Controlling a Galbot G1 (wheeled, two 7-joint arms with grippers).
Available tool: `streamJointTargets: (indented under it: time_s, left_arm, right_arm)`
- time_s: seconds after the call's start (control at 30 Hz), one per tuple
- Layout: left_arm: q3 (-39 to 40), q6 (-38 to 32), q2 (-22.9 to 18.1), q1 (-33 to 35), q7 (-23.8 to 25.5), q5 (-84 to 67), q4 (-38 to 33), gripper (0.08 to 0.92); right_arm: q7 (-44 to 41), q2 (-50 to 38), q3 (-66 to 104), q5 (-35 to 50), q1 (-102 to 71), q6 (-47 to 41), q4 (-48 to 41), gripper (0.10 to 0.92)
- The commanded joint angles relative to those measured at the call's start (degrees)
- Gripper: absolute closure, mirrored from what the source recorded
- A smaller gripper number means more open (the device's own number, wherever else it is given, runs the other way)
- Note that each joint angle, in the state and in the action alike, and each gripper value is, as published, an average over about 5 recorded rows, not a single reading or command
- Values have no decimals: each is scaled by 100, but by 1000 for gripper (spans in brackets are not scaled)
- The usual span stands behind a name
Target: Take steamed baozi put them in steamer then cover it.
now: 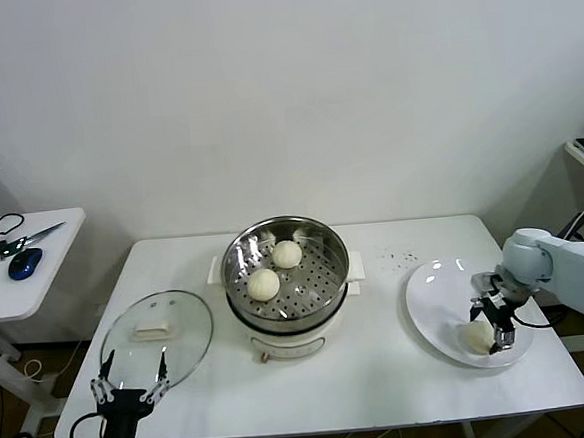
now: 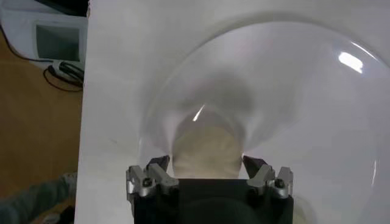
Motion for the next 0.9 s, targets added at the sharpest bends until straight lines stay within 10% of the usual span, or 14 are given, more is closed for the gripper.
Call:
streamJointTargets:
  time_s: [0.03, 0.43, 0.9]
  left_arm:
    - [4, -2, 12, 7, 0, -1, 5, 177]
    - [56, 5, 35, 16, 6, 10, -38, 177]
    - [41, 11, 50, 74, 45, 8, -119, 177]
  right_arm:
    - [-9, 17, 36, -60, -34, 56, -57, 335]
    - [-222, 408, -597, -344, 1601, 1520, 139, 372]
    - [-321, 2931, -1328, -458, 4192, 3886, 54, 372]
